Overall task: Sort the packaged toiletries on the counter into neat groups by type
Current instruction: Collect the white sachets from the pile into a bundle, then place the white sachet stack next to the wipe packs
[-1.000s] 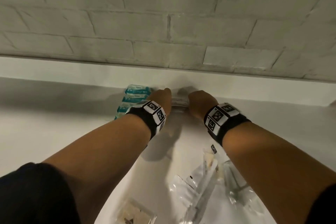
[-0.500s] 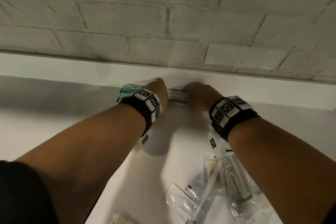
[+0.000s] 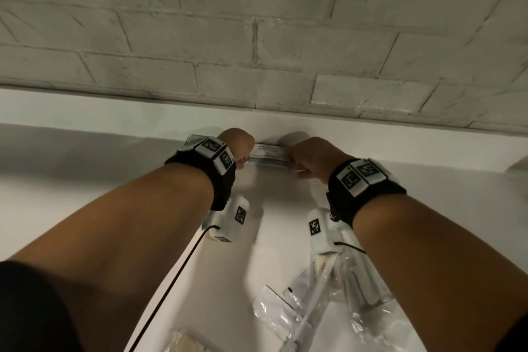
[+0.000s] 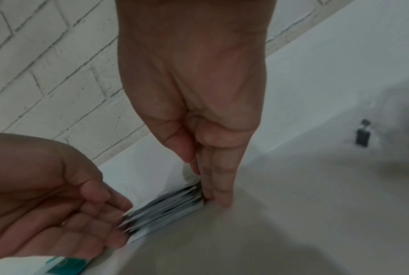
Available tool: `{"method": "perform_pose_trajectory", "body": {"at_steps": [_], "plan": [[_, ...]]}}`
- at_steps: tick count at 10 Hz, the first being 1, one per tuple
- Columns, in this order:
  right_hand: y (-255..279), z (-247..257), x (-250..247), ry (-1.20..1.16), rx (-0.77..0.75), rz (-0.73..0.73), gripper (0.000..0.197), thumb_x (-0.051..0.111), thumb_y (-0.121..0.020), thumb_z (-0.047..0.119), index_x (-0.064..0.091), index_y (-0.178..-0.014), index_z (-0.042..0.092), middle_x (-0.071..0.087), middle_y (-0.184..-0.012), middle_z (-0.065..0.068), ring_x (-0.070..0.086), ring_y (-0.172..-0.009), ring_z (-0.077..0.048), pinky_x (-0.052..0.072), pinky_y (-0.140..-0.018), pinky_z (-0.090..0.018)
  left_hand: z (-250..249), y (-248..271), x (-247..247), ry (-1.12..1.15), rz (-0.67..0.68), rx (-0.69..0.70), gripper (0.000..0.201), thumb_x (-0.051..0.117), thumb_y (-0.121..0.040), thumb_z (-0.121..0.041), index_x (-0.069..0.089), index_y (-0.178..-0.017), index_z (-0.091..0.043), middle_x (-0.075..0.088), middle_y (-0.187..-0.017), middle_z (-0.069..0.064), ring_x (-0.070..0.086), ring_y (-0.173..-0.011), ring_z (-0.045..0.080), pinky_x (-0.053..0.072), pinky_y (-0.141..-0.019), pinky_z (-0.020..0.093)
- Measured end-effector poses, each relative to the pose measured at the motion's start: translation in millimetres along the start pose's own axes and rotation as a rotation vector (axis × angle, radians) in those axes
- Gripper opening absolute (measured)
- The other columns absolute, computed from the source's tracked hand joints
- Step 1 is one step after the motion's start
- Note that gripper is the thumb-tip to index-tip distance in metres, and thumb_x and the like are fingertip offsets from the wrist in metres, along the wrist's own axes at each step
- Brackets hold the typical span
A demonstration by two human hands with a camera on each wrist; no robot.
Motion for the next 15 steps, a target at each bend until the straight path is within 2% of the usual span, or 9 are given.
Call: {"method": "perform_pose_trajectory", "body": {"at_steps": [1,2,4,5,7,9,12,14,15], "plan": [[21,-2,-10,0.17,-0.042,-0.006,0.039,0.048,-0.096,0.008,0.049,-0.135,0.006,0.053,-0.133,-0.016,0.056,-0.116,-0.029,0.048,-0.096,-0.041,-12,28,4,0.271,-0.087,-0.038,0.035,0.047,-0.099,-0.009,0.05,-0.129,0.007,0.053,-0.135,0.021,0.049,-0.126,0.032,0.035,-0.102,0.033],[59,-1,-23,0.398,-0.136,-0.022,0.042,0.047,-0.096,0.012,0.05,-0.137,0.017,0.051,-0.139,-0.011,0.051,-0.126,-0.03,0.043,-0.088,-0.032,-22,50,8,0.382,-0.29,-0.024,0.04,0.049,-0.097,-0.024,0.053,-0.127,0.002,0.059,-0.128,0.018,0.058,-0.116,0.034,0.05,-0.093,0.039],[157,-47,-18,0.738,-0.215,0.139,0.035,0.056,-0.094,0.029,0.058,-0.129,0.028,0.056,-0.136,0.006,0.054,-0.118,-0.014,0.039,-0.1,-0.024,-55,122,59,0.361,-0.025,0.295,0.029,0.061,-0.089,-0.023,0.064,-0.118,-0.017,0.067,-0.109,0.001,0.06,-0.091,0.016,0.045,-0.067,0.023],[185,-85,-8,0.85,-0.137,0.188,0.035,0.058,-0.088,0.03,0.062,-0.122,0.036,0.058,-0.129,0.012,0.058,-0.11,-0.012,0.046,-0.098,-0.033,-60,145,100,0.16,0.054,0.328,0.04,0.07,-0.08,-0.041,0.063,-0.116,-0.025,0.062,-0.116,-0.005,0.058,-0.104,0.015,0.046,-0.087,0.026],[205,-92,5,1.167,-0.237,-0.119,0.019,0.052,-0.088,0.014,0.071,-0.092,0.017,0.065,-0.098,-0.002,0.06,-0.079,-0.019,0.052,-0.077,-0.033,-59,174,131,0.121,-0.118,0.253,0.036,0.075,-0.068,-0.045,0.057,-0.093,-0.027,0.05,-0.099,-0.003,0.052,-0.095,0.02,0.044,-0.075,0.031],[203,-73,65,1.204,-0.554,-0.005,0.035,0.064,-0.083,0.011,0.058,-0.116,0.02,0.056,-0.115,-0.002,0.055,-0.104,-0.026,0.042,-0.072,-0.034,-62,193,130,-0.04,-0.06,0.176,0.035,0.067,-0.081,-0.038,0.058,-0.107,-0.017,0.06,-0.106,0.002,0.057,-0.097,0.023,0.043,-0.075,0.03],[202,-80,72,1.345,-0.411,0.005,0.029,0.059,-0.085,0.024,0.055,-0.113,0.017,0.051,-0.118,-0.006,0.046,-0.11,-0.028,0.034,-0.093,-0.044,-45,221,143,0.012,-0.064,0.112,0.021,0.055,-0.09,-0.027,0.053,-0.108,-0.017,0.058,-0.108,0.002,0.05,-0.085,0.019,0.038,-0.068,0.029],[226,-87,56,0.765,-0.544,-0.178,0.009,0.052,-0.088,0.024,0.053,-0.094,0.017,0.051,-0.089,-0.001,0.043,-0.091,-0.021,0.032,-0.087,-0.035,-56,242,146,0.434,-0.035,0.144,0.012,0.052,-0.081,-0.013,0.046,-0.09,-0.019,0.066,-0.084,0.003,0.063,-0.073,0.02,0.049,-0.061,0.034],[248,-81,45,0.334,-0.512,-0.206,0.011,0.055,-0.087,0.017,0.048,-0.096,0.018,0.054,-0.085,0.001,0.049,-0.073,-0.016,0.04,-0.062,-0.028,-73,255,151,0.353,-0.003,0.19,0.021,0.056,-0.086,-0.029,0.05,-0.104,-0.019,0.06,-0.087,-0.001,0.057,-0.077,0.016,0.041,-0.059,0.028]]}}
Point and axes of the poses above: each hand's wrist, its own y-axis away from the middle knuckle, its own x-axis out of the palm, z = x × y, the point moved 1 cm from there along -y, towards the middle knuckle
